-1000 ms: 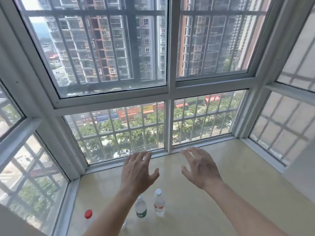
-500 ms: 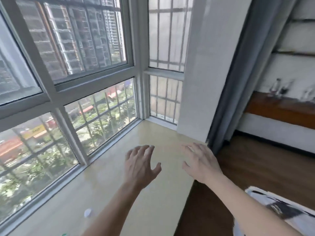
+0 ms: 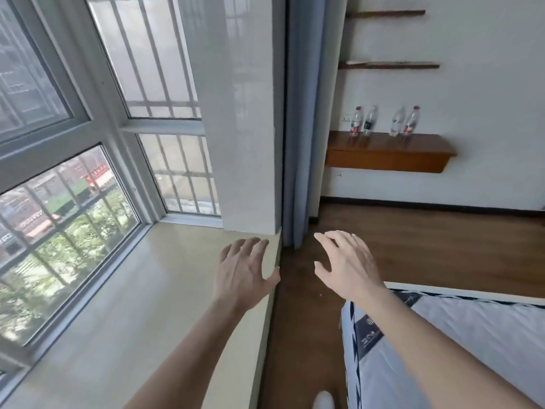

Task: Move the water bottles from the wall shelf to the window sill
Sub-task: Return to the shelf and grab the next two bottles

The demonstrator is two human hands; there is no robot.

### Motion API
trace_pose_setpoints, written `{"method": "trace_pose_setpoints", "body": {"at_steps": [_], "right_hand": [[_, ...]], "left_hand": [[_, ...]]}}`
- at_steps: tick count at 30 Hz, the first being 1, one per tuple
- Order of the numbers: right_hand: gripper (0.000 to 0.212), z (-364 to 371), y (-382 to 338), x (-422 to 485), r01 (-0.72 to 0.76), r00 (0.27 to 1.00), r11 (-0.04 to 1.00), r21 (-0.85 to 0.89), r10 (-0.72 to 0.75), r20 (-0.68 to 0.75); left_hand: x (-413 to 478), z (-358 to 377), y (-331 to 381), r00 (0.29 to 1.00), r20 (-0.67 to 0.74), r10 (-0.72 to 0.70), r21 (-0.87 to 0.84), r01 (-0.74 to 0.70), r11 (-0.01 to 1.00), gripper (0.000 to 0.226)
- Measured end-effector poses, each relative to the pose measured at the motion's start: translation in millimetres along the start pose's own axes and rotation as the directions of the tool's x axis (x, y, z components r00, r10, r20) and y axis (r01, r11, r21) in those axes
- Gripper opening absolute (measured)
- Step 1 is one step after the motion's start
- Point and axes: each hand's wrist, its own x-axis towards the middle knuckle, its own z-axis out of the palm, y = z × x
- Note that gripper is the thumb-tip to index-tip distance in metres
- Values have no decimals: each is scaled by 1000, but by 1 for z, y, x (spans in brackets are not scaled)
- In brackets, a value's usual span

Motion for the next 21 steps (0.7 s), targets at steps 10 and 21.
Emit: {"method": "trace_pose_setpoints", "body": {"at_steps": [10, 21], "right_hand": [[52, 51, 122, 117, -107, 993, 992, 59, 110, -44], [50, 84, 223, 232, -131, 990, 990, 45, 133, -40]], "left_hand": [[178, 77, 52, 996, 23, 89, 6, -90, 996, 62], [326, 134, 93, 993, 40, 114, -23, -113, 993, 62]]}}
